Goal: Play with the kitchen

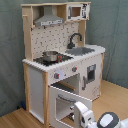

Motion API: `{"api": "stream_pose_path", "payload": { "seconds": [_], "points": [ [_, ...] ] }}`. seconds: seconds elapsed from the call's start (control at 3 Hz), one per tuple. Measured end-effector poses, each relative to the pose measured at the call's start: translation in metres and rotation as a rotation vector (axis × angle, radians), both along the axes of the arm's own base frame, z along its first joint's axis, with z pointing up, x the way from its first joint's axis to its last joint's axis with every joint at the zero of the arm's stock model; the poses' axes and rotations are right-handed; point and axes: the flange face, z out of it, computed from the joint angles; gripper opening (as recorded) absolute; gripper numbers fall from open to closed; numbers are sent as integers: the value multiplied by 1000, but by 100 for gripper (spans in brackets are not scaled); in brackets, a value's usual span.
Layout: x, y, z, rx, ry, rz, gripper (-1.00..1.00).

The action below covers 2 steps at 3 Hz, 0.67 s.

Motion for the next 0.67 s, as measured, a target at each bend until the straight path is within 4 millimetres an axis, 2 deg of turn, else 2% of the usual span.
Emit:
{"api": "stream_pose_path", "payload": {
  "seconds": [0.67],
  "points": [
    [12, -54, 4, 19, -5, -136, -100]
  ]
}}
